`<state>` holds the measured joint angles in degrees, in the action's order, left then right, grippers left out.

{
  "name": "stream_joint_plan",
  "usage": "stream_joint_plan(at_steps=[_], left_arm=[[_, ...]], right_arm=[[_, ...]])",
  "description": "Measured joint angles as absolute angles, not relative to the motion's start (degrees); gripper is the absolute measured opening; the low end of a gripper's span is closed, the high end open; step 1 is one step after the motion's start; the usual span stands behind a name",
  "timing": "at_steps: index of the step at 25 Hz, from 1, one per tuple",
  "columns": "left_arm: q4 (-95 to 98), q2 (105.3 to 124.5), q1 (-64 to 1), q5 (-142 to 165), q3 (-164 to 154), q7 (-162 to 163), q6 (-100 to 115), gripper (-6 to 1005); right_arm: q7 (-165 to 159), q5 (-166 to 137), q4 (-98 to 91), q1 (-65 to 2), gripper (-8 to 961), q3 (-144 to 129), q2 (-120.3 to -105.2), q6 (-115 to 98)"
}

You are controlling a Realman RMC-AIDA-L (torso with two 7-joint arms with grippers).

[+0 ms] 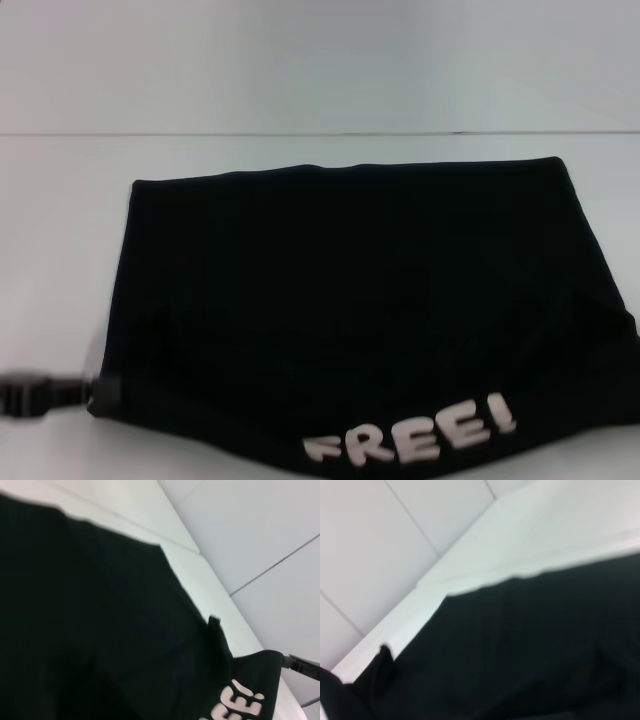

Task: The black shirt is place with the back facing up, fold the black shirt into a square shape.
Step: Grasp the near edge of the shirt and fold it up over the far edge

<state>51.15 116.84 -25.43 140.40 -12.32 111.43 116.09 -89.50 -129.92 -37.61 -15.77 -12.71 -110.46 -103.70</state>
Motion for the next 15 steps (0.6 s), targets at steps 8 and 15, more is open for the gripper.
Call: stream_joint_plan(at_steps=[8, 15], left_arm=[[42.3, 112.08, -37.9, 140.4, -12.8, 115.4, 103.0, 20], [36.0, 111.63, -43.4, 140.5, -14.8, 117.7, 81.6, 20]], right_arm=[[-92.7, -129.8, -37.1, -27.4, 9, -9.1, -108.72, -94.3], [-94.7, -130.2, -31.2, -36.6, 16, -14.3, -109.76, -72.1]])
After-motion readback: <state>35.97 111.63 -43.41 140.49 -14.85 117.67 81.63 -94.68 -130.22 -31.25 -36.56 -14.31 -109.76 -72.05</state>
